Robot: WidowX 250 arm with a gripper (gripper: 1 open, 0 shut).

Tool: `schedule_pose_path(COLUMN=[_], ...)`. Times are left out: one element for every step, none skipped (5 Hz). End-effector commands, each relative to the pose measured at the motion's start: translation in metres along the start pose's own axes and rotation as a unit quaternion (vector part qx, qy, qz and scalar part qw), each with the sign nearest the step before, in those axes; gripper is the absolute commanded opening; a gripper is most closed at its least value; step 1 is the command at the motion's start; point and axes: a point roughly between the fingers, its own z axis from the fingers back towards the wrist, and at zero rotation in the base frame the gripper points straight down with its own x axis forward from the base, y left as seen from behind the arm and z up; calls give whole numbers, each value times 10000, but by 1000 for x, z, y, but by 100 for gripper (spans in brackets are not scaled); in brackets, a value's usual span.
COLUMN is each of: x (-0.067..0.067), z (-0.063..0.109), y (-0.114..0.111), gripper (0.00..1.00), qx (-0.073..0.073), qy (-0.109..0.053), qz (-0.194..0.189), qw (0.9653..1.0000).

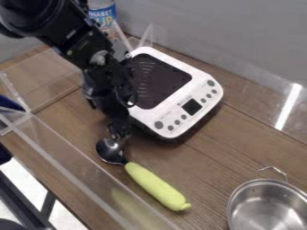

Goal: Put green spoon on the white and black stove top

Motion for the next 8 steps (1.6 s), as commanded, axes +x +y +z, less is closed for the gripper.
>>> schedule_pose_path(x=[3,6,10,7,4,8,11,13], z=[7,14,18,8,1,2,2,3], y=[3,8,13,17,24,23,22,21], gripper=[100,0,0,0,0,0,0,0], qx=[68,16,-29,-57,-66,-112,-159,-208], qy=[-116,-185,-260,-271,-274,-327,-370,-415], qz=[149,15,-115,-134,-146,-261,-374,-487], qw=[9998,9998,9996,9995,9995,9991,9985,9977])
